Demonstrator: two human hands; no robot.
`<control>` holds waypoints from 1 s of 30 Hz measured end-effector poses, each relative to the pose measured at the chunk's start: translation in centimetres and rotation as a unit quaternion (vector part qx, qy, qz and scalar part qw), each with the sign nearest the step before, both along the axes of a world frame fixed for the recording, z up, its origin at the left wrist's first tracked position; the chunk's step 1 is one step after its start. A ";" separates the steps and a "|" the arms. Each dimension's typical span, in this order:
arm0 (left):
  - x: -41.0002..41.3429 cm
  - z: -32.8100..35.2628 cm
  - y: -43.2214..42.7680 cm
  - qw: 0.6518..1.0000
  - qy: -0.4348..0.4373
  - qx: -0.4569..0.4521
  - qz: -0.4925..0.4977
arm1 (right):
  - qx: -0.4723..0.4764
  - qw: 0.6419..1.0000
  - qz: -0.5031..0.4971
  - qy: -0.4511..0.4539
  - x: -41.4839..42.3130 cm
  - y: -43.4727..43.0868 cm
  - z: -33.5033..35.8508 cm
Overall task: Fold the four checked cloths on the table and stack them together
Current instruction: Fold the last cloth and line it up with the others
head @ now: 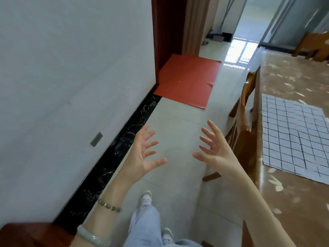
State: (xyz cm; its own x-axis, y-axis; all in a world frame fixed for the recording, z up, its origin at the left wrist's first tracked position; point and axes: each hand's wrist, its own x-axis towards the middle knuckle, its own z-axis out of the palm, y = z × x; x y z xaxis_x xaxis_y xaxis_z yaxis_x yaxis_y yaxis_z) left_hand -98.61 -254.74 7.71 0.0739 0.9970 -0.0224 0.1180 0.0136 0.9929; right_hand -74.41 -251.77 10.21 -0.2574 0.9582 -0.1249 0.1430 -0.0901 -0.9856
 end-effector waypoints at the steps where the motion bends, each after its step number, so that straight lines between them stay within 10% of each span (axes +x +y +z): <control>1: -0.1 -0.1 2.1 1.000 0.002 -0.002 -0.014 | 0.003 1.000 -0.017 -0.003 0.1 1.4 -0.1; 30: 19.0 0.2 50.5 0.880 0.031 0.016 -0.474 | -0.009 0.878 -0.478 -0.012 9.8 28.7 -0.8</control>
